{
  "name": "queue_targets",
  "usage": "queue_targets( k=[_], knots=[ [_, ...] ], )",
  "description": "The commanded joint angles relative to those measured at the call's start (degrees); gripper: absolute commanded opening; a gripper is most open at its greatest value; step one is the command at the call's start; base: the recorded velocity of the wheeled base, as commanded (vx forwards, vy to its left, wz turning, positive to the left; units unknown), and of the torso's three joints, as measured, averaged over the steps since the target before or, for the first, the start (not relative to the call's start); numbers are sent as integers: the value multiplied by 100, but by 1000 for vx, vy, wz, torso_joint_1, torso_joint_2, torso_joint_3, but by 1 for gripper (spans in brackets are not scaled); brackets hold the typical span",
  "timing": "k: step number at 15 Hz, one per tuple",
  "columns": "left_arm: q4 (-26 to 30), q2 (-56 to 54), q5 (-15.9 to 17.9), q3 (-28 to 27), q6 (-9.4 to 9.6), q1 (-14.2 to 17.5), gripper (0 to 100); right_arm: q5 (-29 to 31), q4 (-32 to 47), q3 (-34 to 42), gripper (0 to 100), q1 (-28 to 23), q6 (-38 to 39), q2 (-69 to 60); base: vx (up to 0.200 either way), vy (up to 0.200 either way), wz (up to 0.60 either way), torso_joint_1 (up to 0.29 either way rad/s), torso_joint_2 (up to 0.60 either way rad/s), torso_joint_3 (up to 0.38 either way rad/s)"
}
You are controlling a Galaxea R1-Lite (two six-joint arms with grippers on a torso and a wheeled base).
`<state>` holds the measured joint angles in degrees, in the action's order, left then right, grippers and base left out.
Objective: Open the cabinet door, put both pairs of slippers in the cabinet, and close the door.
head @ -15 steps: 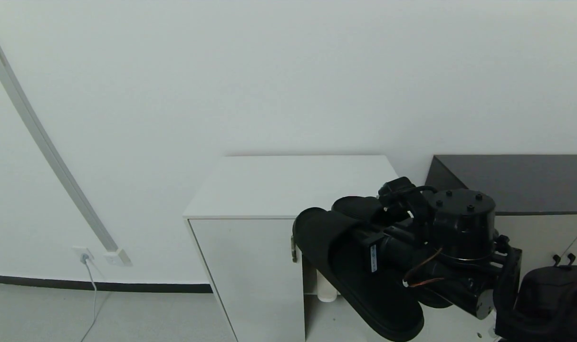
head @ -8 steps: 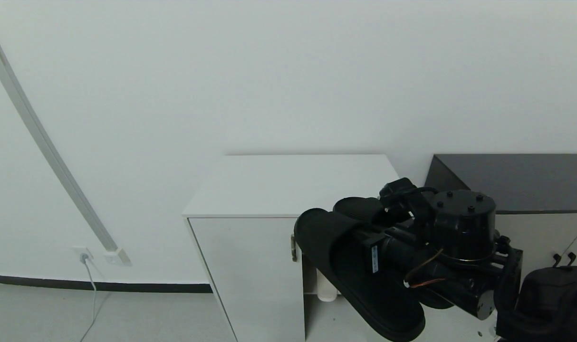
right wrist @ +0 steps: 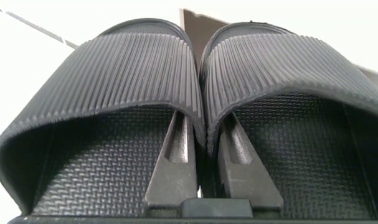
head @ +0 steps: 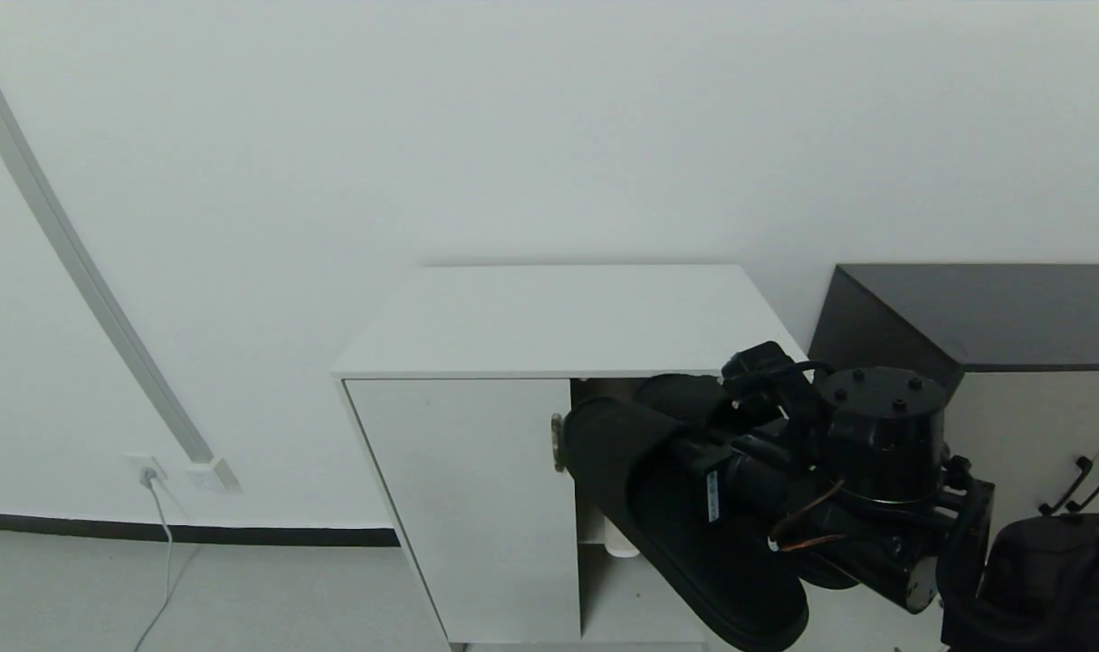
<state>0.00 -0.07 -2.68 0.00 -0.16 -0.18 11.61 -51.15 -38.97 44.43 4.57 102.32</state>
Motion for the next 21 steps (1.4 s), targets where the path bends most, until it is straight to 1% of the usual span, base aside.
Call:
queue_targets(
  k=[1,10,16,21],
  knots=[
    [0,7,-4,0,-2,1,0,8,-79,30,0,4,-18,104,0,0,0,-227,549,325],
    [-9,7,-4,0,-2,1,0,8,-132,57,0,4,-18,122,0,0,0,-208,525,317],
    [-9,7,-4,0,-2,1,0,8,-132,57,0,13,-26,122,0,0,0,-159,480,321],
    [-9,7,-4,0,-2,1,0,8,-132,57,0,13,-18,122,0,0,0,-113,455,346]
  ],
)
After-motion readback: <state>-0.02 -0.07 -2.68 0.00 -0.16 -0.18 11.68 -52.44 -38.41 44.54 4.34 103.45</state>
